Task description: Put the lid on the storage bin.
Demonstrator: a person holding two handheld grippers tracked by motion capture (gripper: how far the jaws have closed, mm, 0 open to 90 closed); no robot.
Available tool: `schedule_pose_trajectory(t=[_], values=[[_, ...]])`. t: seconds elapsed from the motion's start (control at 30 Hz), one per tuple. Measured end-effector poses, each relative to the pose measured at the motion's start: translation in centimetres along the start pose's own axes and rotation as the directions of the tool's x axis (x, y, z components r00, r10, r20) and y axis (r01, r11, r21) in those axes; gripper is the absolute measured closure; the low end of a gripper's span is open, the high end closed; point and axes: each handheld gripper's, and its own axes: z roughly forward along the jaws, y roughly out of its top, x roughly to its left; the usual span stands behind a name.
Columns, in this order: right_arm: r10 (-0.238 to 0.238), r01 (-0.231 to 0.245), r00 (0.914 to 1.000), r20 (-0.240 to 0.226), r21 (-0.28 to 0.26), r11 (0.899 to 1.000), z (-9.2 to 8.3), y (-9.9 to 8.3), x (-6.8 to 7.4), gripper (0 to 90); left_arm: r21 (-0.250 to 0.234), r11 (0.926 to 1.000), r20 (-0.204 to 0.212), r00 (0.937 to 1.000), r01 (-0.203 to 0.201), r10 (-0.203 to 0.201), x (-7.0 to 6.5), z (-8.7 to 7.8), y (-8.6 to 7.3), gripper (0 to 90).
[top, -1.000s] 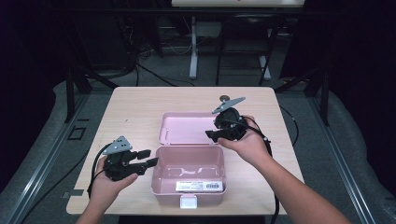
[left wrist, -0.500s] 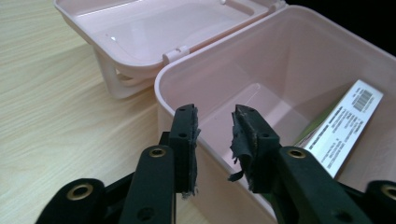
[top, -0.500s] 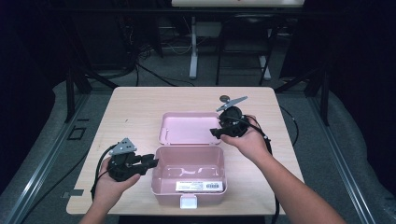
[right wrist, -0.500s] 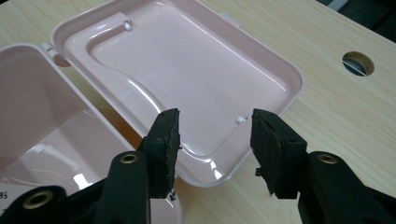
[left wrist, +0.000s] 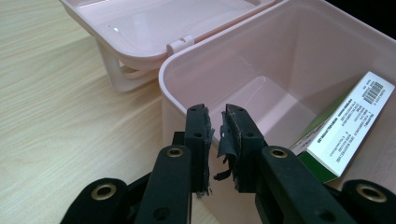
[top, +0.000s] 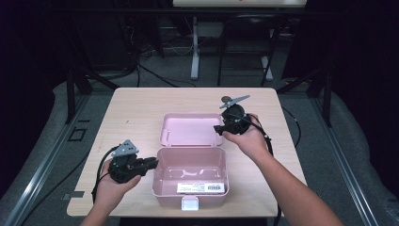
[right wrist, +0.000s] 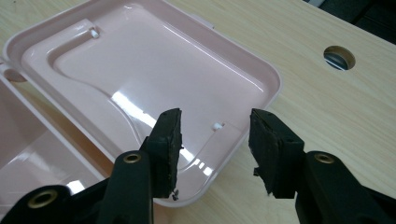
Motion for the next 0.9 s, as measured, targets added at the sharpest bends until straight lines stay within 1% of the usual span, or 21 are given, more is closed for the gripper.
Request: schedule_pose_trajectory(t=[0.2, 0.37, 0.43, 0.5, 0.6, 0.67, 0.7, 0.77, 0.8, 0.87, 0.9], values=[[0.039, -0.039, 0.9992, -0.001, -0.002, 0.999, 0.8, 0.3, -0.6, 54.1, -0.002, 1.0000, -0.005, 1.0000, -0.006, 0.006, 0.0, 0.0, 0.0, 79.2], [0.061, -0.061, 0.9979, 0.019, 0.008, 0.998, 1.7, 0.5, -1.4, 54.0, -0.009, 1.0000, -0.003, 1.0000, -0.002, 0.002, 0.0, 0.1, -0.1, 79.2], [0.077, -0.077, 0.9967, 0.023, 0.006, 0.997, 2.1, 0.6, -1.8, 54.0, -0.010, 1.0000, -0.002, 1.0000, -0.001, 0.001, 0.0, 0.1, -0.1, 79.2], [0.109, -0.109, 0.9937, 0.028, 0.007, 0.994, 2.5, 0.7, -2.2, 54.0, -0.009, 1.0000, -0.001, 1.0000, -0.002, 0.002, 0.0, 0.1, -0.1, 79.2], [0.127, -0.127, 0.9911, 0.040, 0.000, 0.992, 3.2, 0.7, -2.8, 54.6, -0.010, 1.0000, 0.000, 1.0000, 0.000, 0.000, 0.1, 0.1, -0.1, 79.2], [0.150, -0.150, 0.9878, 0.043, 0.009, 0.989, 3.6, 0.7, -3.2, 55.3, -0.010, 0.9999, 0.002, 1.0000, 0.003, -0.003, 0.1, 0.1, -0.1, 79.1], [0.155, -0.155, 0.9869, 0.045, 0.002, 0.988, 3.8, 0.6, -3.3, 55.6, -0.010, 1.0000, 0.002, 1.0000, 0.001, -0.001, 0.1, 0.1, -0.1, 79.1], [0.169, -0.170, 0.9839, 0.057, 0.007, 0.985, 4.2, 0.6, -3.5, 56.3, -0.009, 1.0000, 0.002, 1.0000, -0.003, 0.003, 0.1, 0.1, -0.1, 79.1], [0.173, -0.173, 0.9824, 0.072, 0.001, 0.985, 4.5, 0.6, -3.7, 57.2, -0.010, 0.9999, 0.001, 1.0000, -0.004, 0.004, 0.1, 0.1, -0.1, 79.1], [0.173, -0.172, 0.9812, 0.086, -0.012, 0.985, 4.8, 0.7, -3.7, 57.8, -0.010, 0.9999, 0.000, 1.0000, -0.004, 0.004, 0.1, 0.1, -0.1, 79.1], [0.180, -0.179, 0.9794, 0.092, -0.014, 0.984, 5.0, 0.8, -3.7, 58.6, -0.010, 0.9999, 0.000, 1.0000, -0.004, 0.004, 0.1, 0.1, -0.1, 79.1]])
